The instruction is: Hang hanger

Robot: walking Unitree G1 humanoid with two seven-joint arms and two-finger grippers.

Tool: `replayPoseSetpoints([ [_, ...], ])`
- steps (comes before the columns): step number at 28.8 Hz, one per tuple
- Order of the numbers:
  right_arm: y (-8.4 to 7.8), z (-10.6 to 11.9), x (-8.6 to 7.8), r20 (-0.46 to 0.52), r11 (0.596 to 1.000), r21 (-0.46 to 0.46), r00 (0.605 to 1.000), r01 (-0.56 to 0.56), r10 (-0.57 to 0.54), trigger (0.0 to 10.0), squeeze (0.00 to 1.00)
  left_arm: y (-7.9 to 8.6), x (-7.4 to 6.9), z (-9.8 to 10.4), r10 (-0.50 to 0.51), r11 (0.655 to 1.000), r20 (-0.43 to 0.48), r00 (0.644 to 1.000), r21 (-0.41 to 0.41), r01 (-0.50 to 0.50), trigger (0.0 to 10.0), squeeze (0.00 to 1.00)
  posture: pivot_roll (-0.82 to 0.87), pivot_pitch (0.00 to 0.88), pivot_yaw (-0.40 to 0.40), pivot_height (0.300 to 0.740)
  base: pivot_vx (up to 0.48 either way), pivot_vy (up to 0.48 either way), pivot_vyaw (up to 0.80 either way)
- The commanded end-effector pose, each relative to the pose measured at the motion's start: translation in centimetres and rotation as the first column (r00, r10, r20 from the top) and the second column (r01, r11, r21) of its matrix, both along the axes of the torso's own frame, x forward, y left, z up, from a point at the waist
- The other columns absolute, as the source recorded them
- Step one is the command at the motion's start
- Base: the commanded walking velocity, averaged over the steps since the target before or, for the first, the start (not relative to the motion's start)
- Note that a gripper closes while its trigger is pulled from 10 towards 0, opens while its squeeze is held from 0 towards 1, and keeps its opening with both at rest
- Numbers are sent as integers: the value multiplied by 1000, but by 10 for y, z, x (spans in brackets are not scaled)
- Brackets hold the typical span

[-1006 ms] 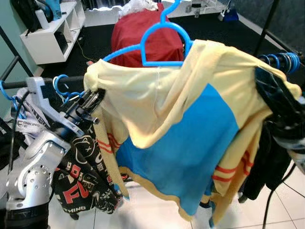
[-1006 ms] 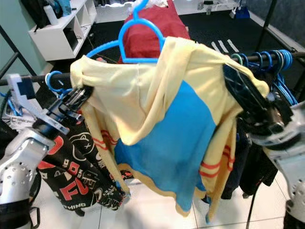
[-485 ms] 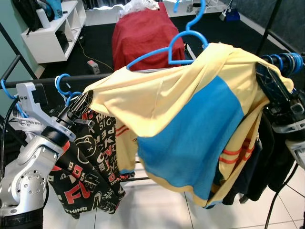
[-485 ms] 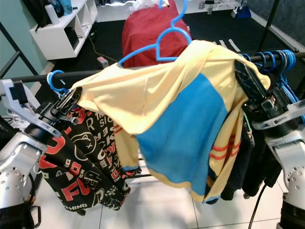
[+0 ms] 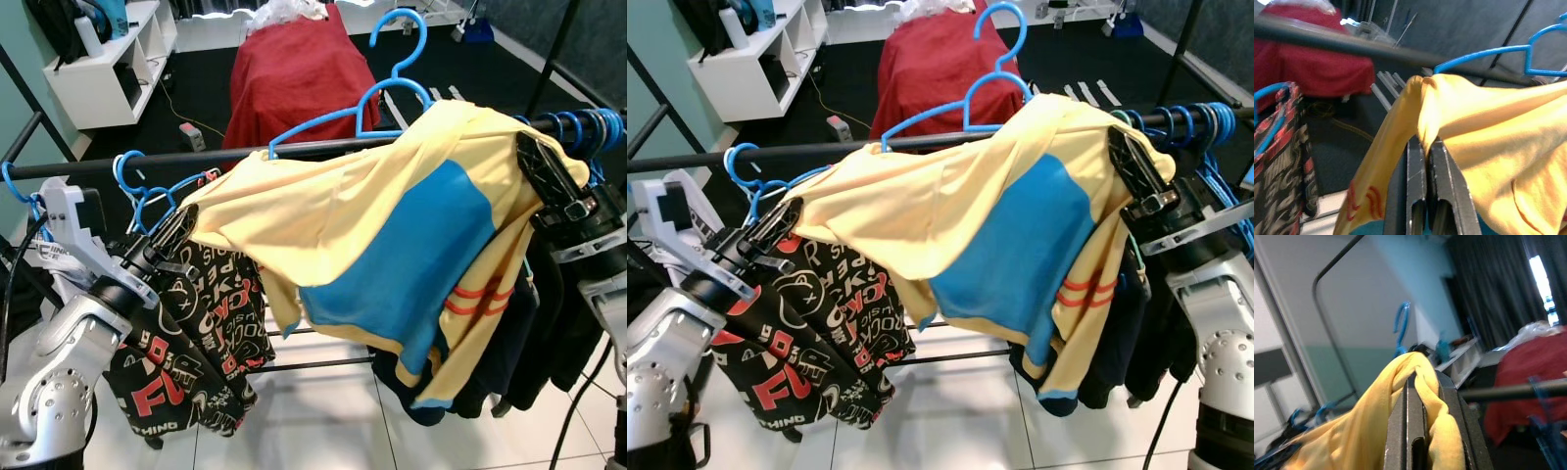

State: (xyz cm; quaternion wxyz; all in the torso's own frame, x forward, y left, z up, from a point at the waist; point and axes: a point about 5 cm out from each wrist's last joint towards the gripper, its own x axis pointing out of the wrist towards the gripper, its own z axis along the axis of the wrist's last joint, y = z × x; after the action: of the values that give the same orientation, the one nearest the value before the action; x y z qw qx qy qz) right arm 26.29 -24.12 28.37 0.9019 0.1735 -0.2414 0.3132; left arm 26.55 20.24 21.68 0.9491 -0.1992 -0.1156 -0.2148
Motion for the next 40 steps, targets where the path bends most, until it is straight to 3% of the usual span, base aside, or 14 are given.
replayPoseSetpoints([
  [1, 4, 6, -5, 36, 999, -22, 999, -25, 26, 10000, 0, 4, -1, -6, 35, 999, -34, 999, 28, -34, 0, 0, -35, 134, 80, 740, 0, 0, 0],
  [4, 17, 1, -22, 13, 973, -136, 982, -187, 190, 10000, 0, 10, 4, -9, 108, 991, -48, 993, 82, -104, 0, 0, -35, 137, 83, 740, 0, 0, 0],
  [5, 28, -6, -40, -45, 913, -218, 938, -346, 345, 10000, 0, 17, 10, -8, 179, 978, -43, 983, 116, -173, 0, 0, -44, 138, 87, 740, 0, 0, 0],
  [6, 28, -6, -40, -45, 913, -218, 938, -346, 345, 10000, 0, 17, 10, -8, 179, 978, -43, 983, 116, -173, 0, 0, -44, 138, 87, 740, 0, 0, 0],
  [7, 37, -13, -56, -118, 837, -261, 877, -481, 467, 10000, 0, 22, 15, -4, 232, 962, -22, 972, 153, -226, 0, 0, -45, 138, 87, 740, 0, 0, 0],
  [8, 37, -13, -56, -118, 837, -261, 877, -481, 467, 10000, 0, 22, 15, -4, 232, 962, -22, 972, 153, -226, 0, 0, -45, 138, 87, 740, 0, 0, 0],
  [9, 45, -18, -66, -175, 772, -278, 820, -572, 545, 10000, 0, 25, 19, 0, 265, 949, -1, 964, 180, -260, 0, 0, -48, 140, 88, 740, 0, 0, 0],
  [14, 49, -21, -71, -203, 737, -278, 788, -616, 581, 10000, 0, 26, 20, 2, 279, 941, 11, 960, 196, -276, 0, 0, -48, 140, 88, 740, 0, 0, 0],
  [15, 57, -23, -77, -231, 690, -292, 749, -663, 622, 10000, 0, 28, 23, 5, 301, 931, 24, 953, 209, -299, 0, 0, -52, 140, 89, 740, 0, 0, 0],
  [20, 60, -19, -72, -206, 712, -330, 783, -620, 587, 10000, 0, 30, 26, 9, 328, 914, 37, 944, 242, -327, 0, 0, -57, 140, 89, 740, 0, 0, 0],
  [22, 50, -7, -56, -118, 817, -369, 894, -444, 433, 10000, 0, 30, 24, 5, 347, 894, 30, 937, 292, -340, 0, 0, -57, 141, 91, 740, 0, 0, 0],
  [27, 34, -6, -44, -128, 862, -407, 953, -302, 274, 10000, 0, 34, 22, 1, 382, 871, 25, 924, 322, -370, 0, 0, -53, 142, 89, 740, 0, 0, 0],
  [33, 12, -8, -34, -166, 875, -457, 982, -159, 91, 10000, 0, 46, 21, 1, 435, 835, 37, 900, 357, -418, 0, 0, -51, 143, 88, 740, 0, 0, 0],
  [40, -14, 35, -41, 60, 940, -342, 998, 13, 7, 10000, 0, 62, 21, -9, 502, 771, 15, 864, 445, -456, 0, 0, -54, 142, 91, 740, 0, 0, 0],
])
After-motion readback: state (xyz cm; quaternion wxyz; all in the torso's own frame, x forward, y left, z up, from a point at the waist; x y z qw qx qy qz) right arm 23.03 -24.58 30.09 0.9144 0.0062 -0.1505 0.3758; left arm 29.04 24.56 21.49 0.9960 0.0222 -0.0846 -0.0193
